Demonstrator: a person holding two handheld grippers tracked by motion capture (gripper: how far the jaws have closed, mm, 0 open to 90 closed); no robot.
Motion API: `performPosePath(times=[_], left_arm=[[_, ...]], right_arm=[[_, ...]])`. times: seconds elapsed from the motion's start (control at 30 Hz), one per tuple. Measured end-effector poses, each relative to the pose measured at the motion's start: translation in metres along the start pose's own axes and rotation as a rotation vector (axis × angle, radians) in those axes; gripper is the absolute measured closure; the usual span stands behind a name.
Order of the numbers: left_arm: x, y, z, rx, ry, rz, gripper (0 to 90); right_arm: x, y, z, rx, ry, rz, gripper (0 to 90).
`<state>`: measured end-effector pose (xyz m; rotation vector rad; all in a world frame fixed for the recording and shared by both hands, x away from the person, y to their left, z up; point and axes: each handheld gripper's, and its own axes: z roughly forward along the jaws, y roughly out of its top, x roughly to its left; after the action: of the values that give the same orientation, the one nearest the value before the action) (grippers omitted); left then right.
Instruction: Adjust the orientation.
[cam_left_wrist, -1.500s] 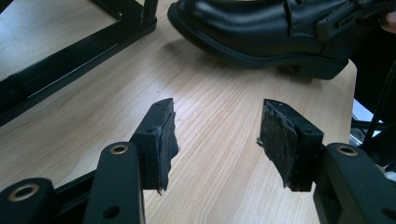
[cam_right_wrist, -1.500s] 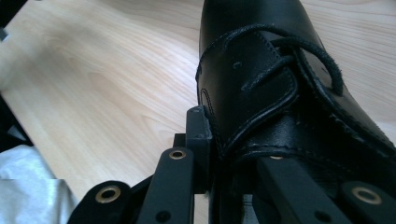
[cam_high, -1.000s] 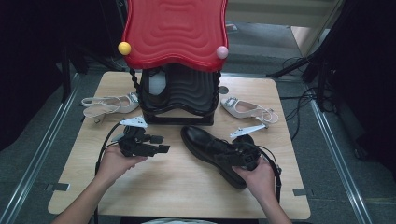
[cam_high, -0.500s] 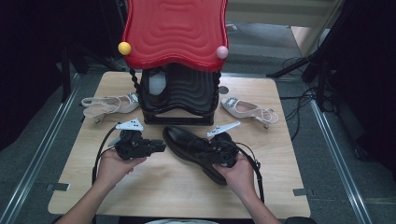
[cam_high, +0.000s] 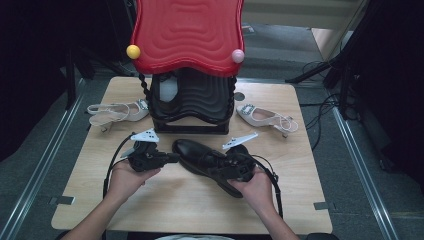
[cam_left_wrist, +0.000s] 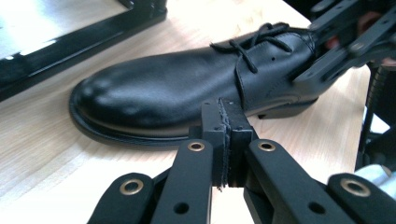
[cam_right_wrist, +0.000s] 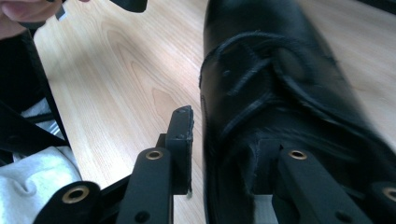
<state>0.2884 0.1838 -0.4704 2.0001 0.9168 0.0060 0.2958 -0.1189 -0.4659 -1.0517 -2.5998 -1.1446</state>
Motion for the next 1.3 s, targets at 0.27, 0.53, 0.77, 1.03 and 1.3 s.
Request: performPosePath(times=[0.27, 0.53, 0.77, 1.03, 1.3], left_arm=[[-0.007, -0.002, 0.009, 0.000, 0.004, 0.005, 90.0], [-0.013, -0.008, 0.028, 0.045, 0.022, 0.025, 89.9], [-0.020, -0.008, 0.046, 0.081, -0.019, 0.048, 89.9], [-0.019, -0.010, 0.059, 0.120, -0.020, 0.044, 89.9], [-0.018, -0.008, 0.063, 0.125, -0.015, 0.077, 89.9]], right_arm=[[-0.015, -0.007, -0.044, -0.091, -0.008, 0.011, 88.6], [-0.052, -0.009, -0.044, -0.099, -0.094, 0.049, 90.0], [-0.059, -0.010, -0.033, -0.086, -0.113, 0.048, 90.0], [-0.058, -0.013, -0.029, -0.106, -0.124, 0.031, 90.0], [-0.061, -0.018, -0.019, -0.053, -0.143, 0.073, 90.0]])
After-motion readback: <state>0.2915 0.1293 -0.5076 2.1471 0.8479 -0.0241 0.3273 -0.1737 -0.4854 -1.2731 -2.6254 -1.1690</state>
